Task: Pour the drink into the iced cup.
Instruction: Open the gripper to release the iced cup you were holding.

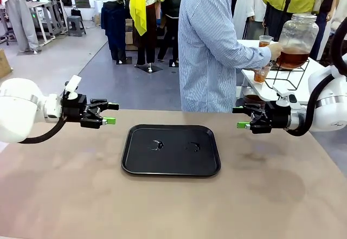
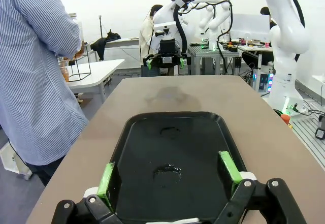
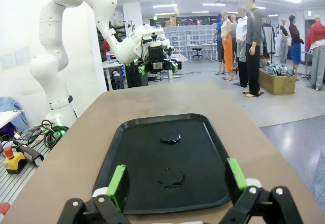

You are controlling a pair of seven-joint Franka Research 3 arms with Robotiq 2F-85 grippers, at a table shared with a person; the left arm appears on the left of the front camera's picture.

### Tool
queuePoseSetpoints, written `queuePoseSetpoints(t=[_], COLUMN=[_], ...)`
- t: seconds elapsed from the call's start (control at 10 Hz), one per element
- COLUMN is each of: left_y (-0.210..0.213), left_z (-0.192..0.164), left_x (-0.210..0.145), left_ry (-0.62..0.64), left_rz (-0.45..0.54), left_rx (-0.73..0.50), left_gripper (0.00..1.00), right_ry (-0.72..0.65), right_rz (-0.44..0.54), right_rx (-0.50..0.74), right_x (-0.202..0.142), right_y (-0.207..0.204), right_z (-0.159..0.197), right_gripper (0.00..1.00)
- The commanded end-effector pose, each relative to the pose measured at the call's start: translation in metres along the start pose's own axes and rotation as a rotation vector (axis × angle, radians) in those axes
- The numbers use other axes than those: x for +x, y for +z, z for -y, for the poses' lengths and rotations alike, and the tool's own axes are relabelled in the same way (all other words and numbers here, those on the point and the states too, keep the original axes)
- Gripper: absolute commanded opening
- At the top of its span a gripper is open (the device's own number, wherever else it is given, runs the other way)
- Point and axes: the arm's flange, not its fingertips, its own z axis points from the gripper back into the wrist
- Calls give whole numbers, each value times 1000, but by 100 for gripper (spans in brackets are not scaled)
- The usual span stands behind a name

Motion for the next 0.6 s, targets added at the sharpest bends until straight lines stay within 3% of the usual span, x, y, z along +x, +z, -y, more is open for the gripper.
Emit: queuePoseSetpoints(t=[0.0, 0.5], left_y=[-1, -1], left_z=[0, 0], left_x=[2, 2], left_ry=[-2, -2], left_rz=[-2, -2], left_rx=[10, 10], left_gripper=[100, 100], right_ry=[-2, -2], right_rz=[-1, -1], right_rx=[1, 1], right_x=[3, 3], right_y=[-1, -1], right_z=[1, 1], right_gripper=[100, 100])
